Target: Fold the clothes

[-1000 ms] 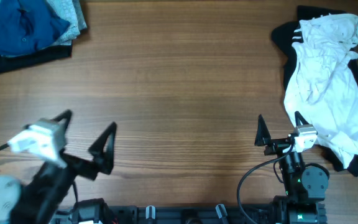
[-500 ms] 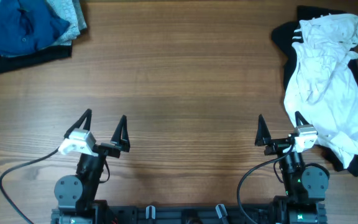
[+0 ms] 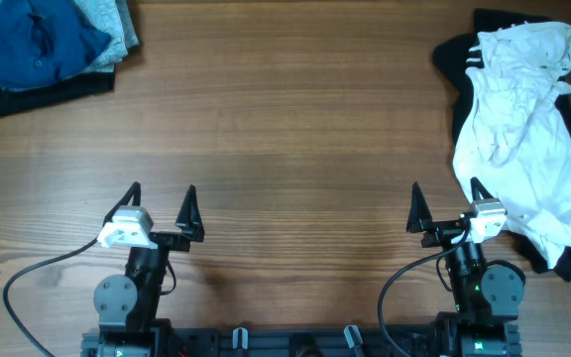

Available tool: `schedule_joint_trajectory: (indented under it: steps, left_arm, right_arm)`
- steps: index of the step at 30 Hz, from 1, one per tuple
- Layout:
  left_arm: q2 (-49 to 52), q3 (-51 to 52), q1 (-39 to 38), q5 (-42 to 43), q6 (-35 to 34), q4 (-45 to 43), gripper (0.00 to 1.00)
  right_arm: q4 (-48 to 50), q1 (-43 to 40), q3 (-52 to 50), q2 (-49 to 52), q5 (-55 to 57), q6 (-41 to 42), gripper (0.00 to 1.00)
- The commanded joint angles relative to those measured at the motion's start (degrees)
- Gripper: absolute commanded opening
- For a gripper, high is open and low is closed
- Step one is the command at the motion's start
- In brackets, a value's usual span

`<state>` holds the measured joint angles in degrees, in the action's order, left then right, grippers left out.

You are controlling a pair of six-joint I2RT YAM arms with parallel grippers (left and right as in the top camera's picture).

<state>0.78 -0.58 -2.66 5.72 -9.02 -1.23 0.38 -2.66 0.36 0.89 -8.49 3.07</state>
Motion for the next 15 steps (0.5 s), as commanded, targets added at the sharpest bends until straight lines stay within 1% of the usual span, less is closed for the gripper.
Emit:
schedule_joint_trajectory:
  steps: [1, 2, 5, 7, 15]
  left_arm:
    - [-0.6, 0.3, -0.4, 4.3, 7.6, 4.4, 1.00]
    - [-0.6, 0.3, -0.4, 4.3, 7.6, 5.0, 1.00]
    - [-0.6, 0.3, -0.3, 4.0, 12.0, 4.9, 1.00]
    - [-0.6, 0.3, 0.0, 2.8, 12.0, 4.9, 1.00]
    - [-0.4, 0.3, 0.2, 2.8, 12.0, 4.9, 1.00]
  right_arm:
    - [0.2, 0.3, -0.1, -0.6, 0.6, -0.7, 1.00]
    - [0.2, 0.3, -0.1, -0.6, 0.6, -0.7, 1.00]
    - [0.2, 0.3, -0.1, -0.6, 0.6, -0.7, 1.00]
    - [0.2, 0.3, -0.1, -0.6, 0.6, -0.7, 1.00]
    - [0.2, 0.3, -0.1, -0.6, 0.6, -0.7, 1.00]
